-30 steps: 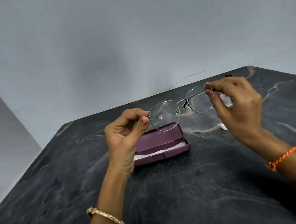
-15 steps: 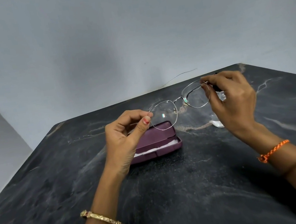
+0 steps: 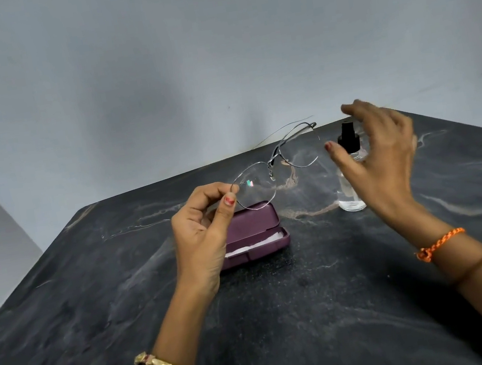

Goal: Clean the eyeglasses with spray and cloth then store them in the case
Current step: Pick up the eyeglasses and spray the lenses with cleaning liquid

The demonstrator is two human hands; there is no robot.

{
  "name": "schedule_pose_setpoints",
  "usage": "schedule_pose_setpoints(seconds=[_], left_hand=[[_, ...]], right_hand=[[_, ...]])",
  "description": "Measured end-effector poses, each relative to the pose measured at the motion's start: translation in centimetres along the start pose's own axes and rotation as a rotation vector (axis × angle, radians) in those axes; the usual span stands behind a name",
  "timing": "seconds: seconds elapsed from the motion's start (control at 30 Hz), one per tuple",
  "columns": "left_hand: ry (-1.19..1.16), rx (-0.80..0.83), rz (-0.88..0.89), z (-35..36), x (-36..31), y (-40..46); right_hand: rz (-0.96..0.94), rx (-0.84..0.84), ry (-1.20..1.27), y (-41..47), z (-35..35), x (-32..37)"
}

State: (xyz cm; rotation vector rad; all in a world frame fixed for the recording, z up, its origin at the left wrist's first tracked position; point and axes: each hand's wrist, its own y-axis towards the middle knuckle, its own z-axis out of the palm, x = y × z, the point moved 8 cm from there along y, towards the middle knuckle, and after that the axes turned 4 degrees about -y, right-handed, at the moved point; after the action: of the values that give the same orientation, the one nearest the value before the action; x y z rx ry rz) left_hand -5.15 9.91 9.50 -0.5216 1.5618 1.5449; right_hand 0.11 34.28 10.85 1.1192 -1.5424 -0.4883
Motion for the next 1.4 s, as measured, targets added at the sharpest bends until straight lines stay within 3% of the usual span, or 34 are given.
schedule_pose_setpoints(seconds=[0.1,0.2,0.53,0.67,0.83,1.13,1.4], left_hand=[[0.017,-0.038,0.001,-0.3,0.2,0.0],[0.028,-0.069,0.006,-0.6,0.4,0.0],[0.106,-0.167,0.062,-1.5,0.5,0.1],[0.084,-0.206,0.075,-1.9,0.4,0.1],[0.112,-0.233,0.127,-1.9,-0.2,-0.1],[0.154,-0.286,0.184,-1.7,-0.8,-0.4],[0.120,-0.369,0.259,-2.2,-1.7,-0.8]], right_hand=[[0.051,0.173,-0.034,-0.3,2.0,-1.7],[-0.021,0.271,0.004,-1.2,3.4,-1.9],[-0.077,0.158,0.095,-1.0,1.8,-0.6],[-0.292,0.057,0.177,-1.5,-0.6,4.7],[-0.521,0.169,0.240,-4.7,-0.6,10.3],[-0.475,0.315,0.160,-5.3,0.5,10.3],[-0.451,0.342,0.145,-5.8,1.3,10.1]])
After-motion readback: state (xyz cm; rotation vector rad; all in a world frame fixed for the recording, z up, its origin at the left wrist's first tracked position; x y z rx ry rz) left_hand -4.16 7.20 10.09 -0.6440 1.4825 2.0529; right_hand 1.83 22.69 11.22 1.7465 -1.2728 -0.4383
